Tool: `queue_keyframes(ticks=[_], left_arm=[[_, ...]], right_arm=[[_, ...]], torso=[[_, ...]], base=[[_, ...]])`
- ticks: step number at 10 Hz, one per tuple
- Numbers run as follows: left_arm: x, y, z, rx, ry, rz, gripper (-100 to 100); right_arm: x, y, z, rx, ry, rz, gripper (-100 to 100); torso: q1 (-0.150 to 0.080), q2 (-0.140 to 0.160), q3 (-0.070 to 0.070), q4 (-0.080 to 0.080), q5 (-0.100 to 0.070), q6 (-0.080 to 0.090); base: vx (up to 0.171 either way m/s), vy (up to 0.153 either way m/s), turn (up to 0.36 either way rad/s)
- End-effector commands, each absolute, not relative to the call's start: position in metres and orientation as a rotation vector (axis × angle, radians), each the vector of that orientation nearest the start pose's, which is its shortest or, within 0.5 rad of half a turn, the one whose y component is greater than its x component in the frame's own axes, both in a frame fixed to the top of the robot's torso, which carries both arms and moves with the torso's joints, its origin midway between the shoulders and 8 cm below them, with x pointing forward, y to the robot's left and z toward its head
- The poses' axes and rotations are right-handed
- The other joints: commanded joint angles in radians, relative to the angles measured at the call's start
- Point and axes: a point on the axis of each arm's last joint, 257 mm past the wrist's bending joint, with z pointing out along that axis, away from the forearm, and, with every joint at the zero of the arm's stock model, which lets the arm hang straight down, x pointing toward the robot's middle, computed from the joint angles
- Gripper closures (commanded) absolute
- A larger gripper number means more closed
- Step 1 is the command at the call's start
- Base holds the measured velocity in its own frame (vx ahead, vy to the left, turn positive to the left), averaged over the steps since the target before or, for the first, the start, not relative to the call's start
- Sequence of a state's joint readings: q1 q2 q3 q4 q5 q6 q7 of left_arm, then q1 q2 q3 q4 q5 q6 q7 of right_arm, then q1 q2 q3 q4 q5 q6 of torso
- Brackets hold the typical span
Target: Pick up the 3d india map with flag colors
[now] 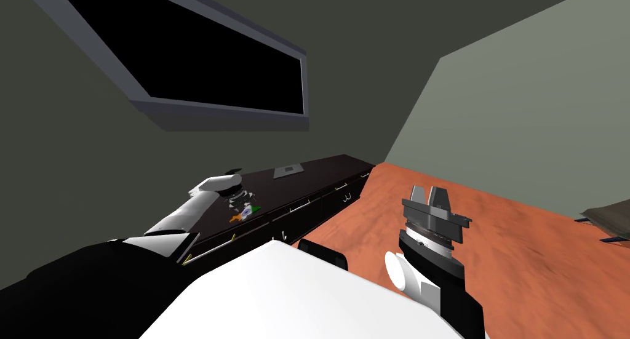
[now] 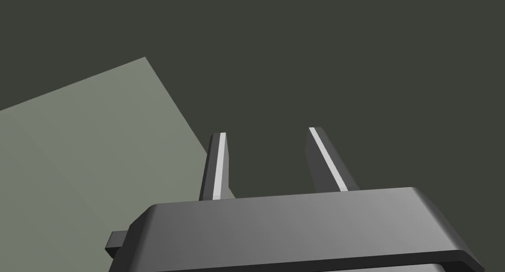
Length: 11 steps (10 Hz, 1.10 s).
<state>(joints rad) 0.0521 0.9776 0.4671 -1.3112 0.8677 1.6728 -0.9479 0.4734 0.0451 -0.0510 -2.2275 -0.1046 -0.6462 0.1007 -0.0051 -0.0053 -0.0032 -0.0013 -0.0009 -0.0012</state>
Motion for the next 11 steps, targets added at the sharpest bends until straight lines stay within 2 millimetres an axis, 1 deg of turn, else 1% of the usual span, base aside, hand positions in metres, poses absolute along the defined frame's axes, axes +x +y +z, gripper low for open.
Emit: queue_keyframes(ticks=[1, 2, 4, 5, 7, 8, 9, 11], left_arm=[[0.242, 0.615, -0.295, -1.599, 2.618, 0.019, -100], [0.234, 0.625, -0.298, -1.619, 2.607, 0.013, -100], [0.234, 0.625, -0.299, -1.567, 2.640, 0.015, -100], [0.227, 0.635, -0.302, -1.586, 2.629, 0.009, -100], [0.226, 0.635, -0.303, -1.535, 2.663, 0.010, -100], [0.227, 0.635, -0.302, -1.551, 2.652, 0.010, -100], [0.227, 0.635, -0.302, -1.545, 2.656, 0.010, 100], [0.227, 0.634, -0.302, -1.546, 2.656, 0.009, 100]], right_arm=[[0.323, -0.310, 0.036, 0.622, 0.445, 1.243, 0], [0.323, -0.310, 0.036, 0.622, 0.445, 1.243, 0], [0.323, -0.310, 0.036, 0.622, 0.445, 1.243, 0], [0.323, -0.310, 0.036, 0.622, 0.445, 1.243, 0], [0.323, -0.310, 0.036, 0.622, 0.445, 1.243, 0], [0.323, -0.310, 0.036, 0.622, 0.445, 1.243, 0], [0.323, -0.310, 0.036, 0.622, 0.445, 1.243, 0], [0.323, -0.310, 0.036, 0.622, 0.445, 1.243, 0]], torso=[[0.000, 0.000, 0.000, 0.000, 0.000, 0.000], [0.002, 0.001, 0.001, 0.000, 0.000, 0.000], [0.001, 0.000, 0.000, 0.000, 0.000, 0.000], [0.003, 0.001, 0.001, 0.000, 0.001, 0.000], [0.000, 0.000, 0.000, 0.000, 0.000, 0.000], [0.002, 0.001, 0.001, 0.000, 0.001, 0.000], [0.004, 0.003, 0.002, 0.000, 0.001, 0.000], [0.005, 0.004, 0.002, 0.001, 0.001, 0.000]], base=[[0.031, -0.042, -0.006], [0.066, -0.072, 0.136], [0.049, -0.054, 0.049], [0.056, -0.088, 0.134], [0.055, -0.066, 0.051], [0.011, -0.011, -0.007], [0.000, 0.000, 0.000], [0.000, 0.000, 0.000]])
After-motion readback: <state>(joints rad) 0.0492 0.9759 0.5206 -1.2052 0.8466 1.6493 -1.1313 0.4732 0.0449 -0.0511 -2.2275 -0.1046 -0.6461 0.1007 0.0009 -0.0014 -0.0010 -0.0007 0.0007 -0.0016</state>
